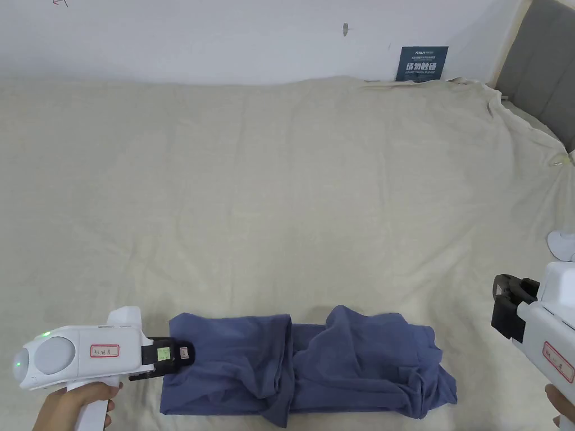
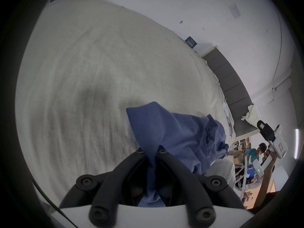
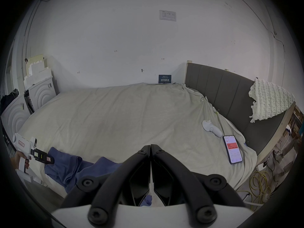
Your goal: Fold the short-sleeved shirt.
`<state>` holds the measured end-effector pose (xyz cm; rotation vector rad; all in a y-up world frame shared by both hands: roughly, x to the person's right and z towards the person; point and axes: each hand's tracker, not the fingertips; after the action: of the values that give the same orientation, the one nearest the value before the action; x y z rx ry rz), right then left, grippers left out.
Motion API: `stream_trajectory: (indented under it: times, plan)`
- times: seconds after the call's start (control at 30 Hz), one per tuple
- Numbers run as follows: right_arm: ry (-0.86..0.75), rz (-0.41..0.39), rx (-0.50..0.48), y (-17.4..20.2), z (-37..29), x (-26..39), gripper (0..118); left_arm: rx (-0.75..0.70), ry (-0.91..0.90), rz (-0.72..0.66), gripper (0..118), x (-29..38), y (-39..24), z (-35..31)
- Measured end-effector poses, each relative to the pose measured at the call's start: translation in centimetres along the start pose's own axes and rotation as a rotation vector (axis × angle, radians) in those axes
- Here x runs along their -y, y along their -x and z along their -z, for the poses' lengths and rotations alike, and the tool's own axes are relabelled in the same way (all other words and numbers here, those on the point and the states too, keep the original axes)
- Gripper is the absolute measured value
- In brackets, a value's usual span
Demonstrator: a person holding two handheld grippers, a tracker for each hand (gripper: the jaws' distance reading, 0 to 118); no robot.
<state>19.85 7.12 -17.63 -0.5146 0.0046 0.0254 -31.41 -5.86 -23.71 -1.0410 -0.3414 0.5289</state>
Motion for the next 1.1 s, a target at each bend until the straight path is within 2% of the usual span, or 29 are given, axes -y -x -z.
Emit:
stream_trajectory:
  times: [0.13, 0.47, 0.6, 0.83, 0.93, 1.1]
  plan:
    - [-0.01, 0.001, -0.008, 0.1, 0.0, -0.3, 0, -0.001, -0.016, -0.007, 3, -1.4, 0.8, -1.4]
    - [-0.021, -0.002, -0.03, 0.4, -0.2, -0.4, 0, -0.192, -0.062, -0.024, 3, -2.6, 2.5, -9.7]
    - [-0.024, 0.004, -0.034, 0.5, -0.2, -0.3, 0, -0.205, -0.051, -0.037, 3, -3.1, 0.9, -10.5]
    - [-0.03, 0.008, -0.033, 0.0, -0.6, -0.4, 0, -0.098, 0.007, 0.05, 3, -4.1, -7.1, -7.3]
    - [-0.034, 0.011, -0.028, -0.4, -0.9, -0.4, 0, -0.032, 0.062, 0.099, 3, -4.3, -10.5, -4.5]
    - [-0.036, 0.023, -0.02, -1.1, -1.3, -0.2, 0, -0.006, 0.168, 0.192, 3, -3.6, -15.5, 1.5]
